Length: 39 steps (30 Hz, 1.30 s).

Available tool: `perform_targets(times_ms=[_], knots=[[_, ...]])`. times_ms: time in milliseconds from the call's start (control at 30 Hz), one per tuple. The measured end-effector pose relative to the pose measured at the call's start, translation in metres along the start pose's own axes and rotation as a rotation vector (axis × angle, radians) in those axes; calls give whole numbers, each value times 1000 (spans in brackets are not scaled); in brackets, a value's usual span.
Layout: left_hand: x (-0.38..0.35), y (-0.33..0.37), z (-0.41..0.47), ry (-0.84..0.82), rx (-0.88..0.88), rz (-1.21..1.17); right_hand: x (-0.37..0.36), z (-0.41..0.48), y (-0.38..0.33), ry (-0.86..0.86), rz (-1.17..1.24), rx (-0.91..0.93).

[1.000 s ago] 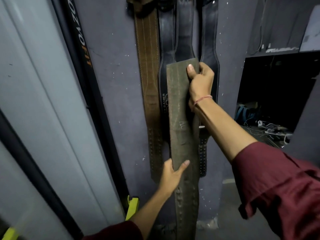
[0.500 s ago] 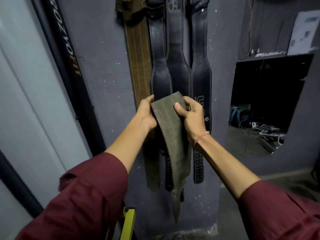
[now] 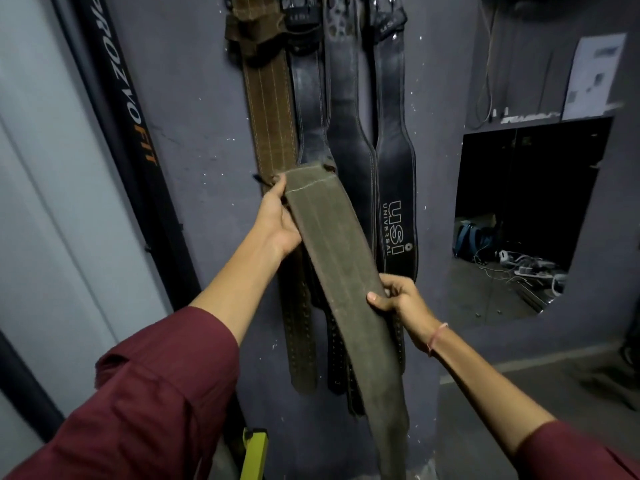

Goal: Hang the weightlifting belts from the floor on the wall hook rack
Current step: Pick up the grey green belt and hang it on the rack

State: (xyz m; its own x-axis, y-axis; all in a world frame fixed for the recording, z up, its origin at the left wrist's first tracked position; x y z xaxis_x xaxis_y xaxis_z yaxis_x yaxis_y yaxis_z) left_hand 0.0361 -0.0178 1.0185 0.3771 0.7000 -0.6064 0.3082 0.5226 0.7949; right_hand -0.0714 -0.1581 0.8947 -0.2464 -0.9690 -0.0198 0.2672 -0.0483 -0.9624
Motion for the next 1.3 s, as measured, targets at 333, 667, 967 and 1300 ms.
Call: perform_targets(times_ms=[333, 667, 967, 1300], knots=[[-35, -8, -13, -13, -367, 180, -11, 32, -91, 186, 117, 223], [-19, 14, -14, -7, -518, 272, -40, -54, 116, -34, -137, -216], [-39, 30, -34, -163, -674, 502, -37, 48, -145, 327, 209, 341], [92, -131, -38, -50, -286, 655, -29, 53, -145, 357, 179, 314]])
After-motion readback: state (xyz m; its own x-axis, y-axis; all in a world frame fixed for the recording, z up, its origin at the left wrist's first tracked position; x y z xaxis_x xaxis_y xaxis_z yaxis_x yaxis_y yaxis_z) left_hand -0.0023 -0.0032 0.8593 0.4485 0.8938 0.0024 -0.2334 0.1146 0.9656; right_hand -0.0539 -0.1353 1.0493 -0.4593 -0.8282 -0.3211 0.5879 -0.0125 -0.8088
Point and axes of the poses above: each hand's wrist, its own z-axis towards the middle knuckle, its own x-axis out of the back of the hand, y = z × x, the point moved 10 cm from there along z, towards the middle knuckle, and after that the axes turned 2 degrees about -z, right-handed, at the moved point
